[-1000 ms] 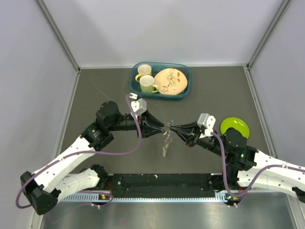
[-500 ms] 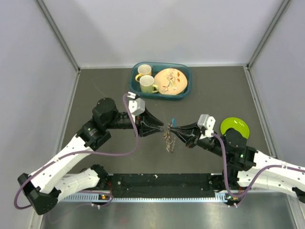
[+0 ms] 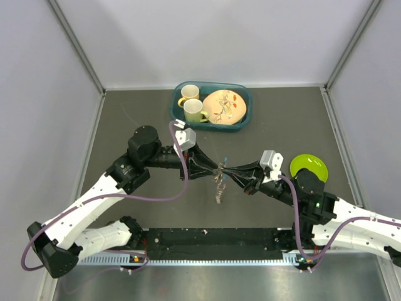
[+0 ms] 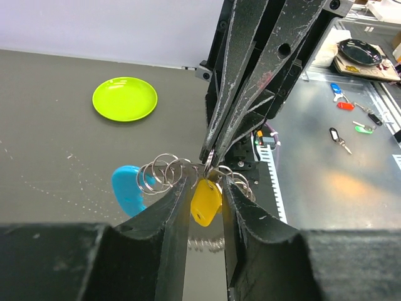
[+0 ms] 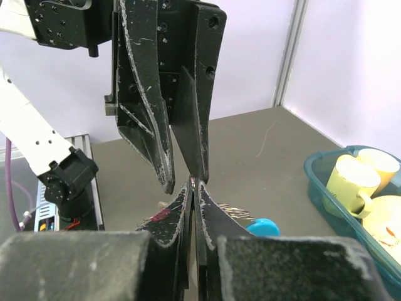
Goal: Remove the keys from the keyring
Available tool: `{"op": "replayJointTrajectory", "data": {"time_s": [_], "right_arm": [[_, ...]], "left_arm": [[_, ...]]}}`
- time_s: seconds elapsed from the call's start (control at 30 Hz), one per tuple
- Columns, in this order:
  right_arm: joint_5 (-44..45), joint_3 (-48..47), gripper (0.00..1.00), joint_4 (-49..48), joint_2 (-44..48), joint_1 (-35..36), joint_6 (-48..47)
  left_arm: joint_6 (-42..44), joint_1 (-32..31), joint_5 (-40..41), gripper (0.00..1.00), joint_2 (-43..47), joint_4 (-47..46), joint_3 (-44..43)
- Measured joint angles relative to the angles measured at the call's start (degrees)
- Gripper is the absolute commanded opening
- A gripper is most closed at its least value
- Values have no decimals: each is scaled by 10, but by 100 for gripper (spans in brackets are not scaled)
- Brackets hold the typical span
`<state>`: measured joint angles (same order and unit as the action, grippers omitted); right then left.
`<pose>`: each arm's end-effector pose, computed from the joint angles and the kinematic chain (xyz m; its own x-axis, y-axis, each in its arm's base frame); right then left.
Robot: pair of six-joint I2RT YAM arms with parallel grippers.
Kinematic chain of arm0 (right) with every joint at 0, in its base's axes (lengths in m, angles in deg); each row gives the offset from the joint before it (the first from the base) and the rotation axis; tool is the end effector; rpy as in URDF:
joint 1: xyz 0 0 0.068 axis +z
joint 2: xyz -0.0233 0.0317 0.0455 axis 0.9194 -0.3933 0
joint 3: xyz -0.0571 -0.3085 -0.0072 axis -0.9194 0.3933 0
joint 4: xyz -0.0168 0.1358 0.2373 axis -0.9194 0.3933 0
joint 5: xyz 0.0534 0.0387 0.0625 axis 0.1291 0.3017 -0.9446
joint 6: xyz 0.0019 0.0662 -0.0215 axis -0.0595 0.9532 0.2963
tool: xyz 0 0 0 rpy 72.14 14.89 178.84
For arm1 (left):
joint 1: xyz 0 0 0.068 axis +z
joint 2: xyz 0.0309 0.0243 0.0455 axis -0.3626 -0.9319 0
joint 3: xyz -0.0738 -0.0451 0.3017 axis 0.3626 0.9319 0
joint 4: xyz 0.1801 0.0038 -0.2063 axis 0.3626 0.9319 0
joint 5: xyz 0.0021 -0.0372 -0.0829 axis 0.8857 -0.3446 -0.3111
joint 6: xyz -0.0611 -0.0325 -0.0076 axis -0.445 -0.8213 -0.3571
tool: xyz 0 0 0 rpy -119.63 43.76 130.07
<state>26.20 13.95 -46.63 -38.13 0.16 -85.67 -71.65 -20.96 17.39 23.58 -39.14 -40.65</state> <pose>0.0638 0.1484 0.3803 0.1370 0.1983 -0.9705 -0.9099 0.4126 -0.0442 0.1328 -0.1795 0.4201 -0.1381 0.0592 -0.9886 0.9892 -0.0420 -0.1407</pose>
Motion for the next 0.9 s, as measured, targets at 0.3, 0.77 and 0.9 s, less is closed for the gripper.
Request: {"op": "replayJointTrajectory", "data": {"time_s": [0.3, 0.77, 0.9], "right_arm": [[-11, 0, 0, -3, -6, 0, 0], [-10, 0, 0, -11, -12, -2, 0], [-11, 0, 0, -17, -13, -4, 3]], "left_arm": [[-6, -1, -13, 26, -12, -1, -8], [-21, -2, -28, 0, -17, -7, -8], [-32, -2, -28, 0, -18, -18, -8]]}}
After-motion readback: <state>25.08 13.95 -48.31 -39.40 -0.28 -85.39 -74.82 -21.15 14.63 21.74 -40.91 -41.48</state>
